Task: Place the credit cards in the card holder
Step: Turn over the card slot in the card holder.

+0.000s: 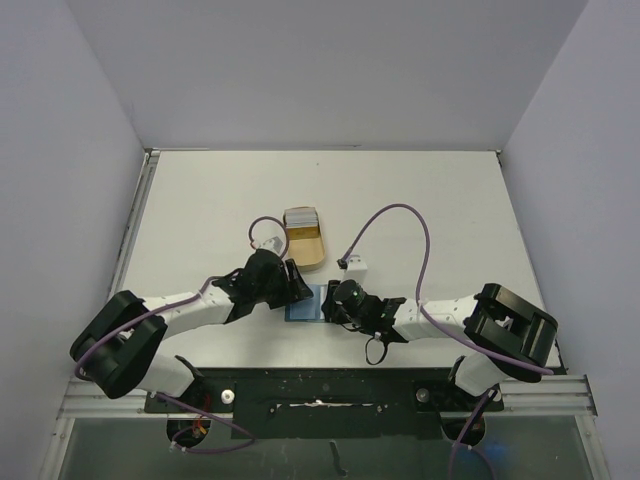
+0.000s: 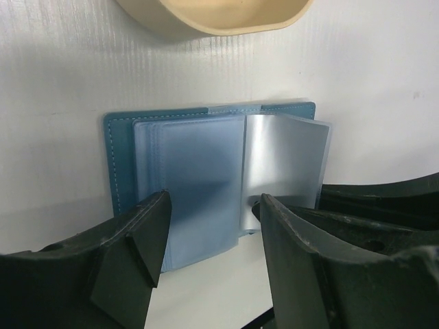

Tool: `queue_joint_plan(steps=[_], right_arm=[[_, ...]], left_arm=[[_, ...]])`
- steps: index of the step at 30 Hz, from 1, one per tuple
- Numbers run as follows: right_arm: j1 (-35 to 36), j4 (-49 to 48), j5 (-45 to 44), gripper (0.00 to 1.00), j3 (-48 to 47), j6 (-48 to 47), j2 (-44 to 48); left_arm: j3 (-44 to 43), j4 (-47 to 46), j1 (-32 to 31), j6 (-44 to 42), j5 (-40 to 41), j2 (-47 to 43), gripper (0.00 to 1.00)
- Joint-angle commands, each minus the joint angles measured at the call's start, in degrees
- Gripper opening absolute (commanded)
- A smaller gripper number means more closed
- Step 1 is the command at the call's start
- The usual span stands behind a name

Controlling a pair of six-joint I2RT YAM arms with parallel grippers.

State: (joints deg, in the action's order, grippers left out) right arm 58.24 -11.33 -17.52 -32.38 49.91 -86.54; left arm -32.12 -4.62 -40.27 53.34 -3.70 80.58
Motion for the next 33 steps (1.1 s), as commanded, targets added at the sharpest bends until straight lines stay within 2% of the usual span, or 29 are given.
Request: queue_joint_plan(steps=[1, 21, 33], right_arm=[[0.82, 1.10, -0.68, 0.28, -1.03, -0.27, -0.58], [1.65, 1.64, -1.23, 0.28, -1.37, -0.08, -0.64], [2.32, 1.99, -1.77, 0.28, -1.63, -0.08, -0.92]], left_arm=[[-2.81, -1.43, 0.04, -0.95, -0.73, 0.55, 0.54], [-4.27, 3.38, -0.68, -2.36, 2.94, 0.33, 0.54], [-3.28, 0.69, -1.29, -1.20, 2.28, 2.07, 0.54]])
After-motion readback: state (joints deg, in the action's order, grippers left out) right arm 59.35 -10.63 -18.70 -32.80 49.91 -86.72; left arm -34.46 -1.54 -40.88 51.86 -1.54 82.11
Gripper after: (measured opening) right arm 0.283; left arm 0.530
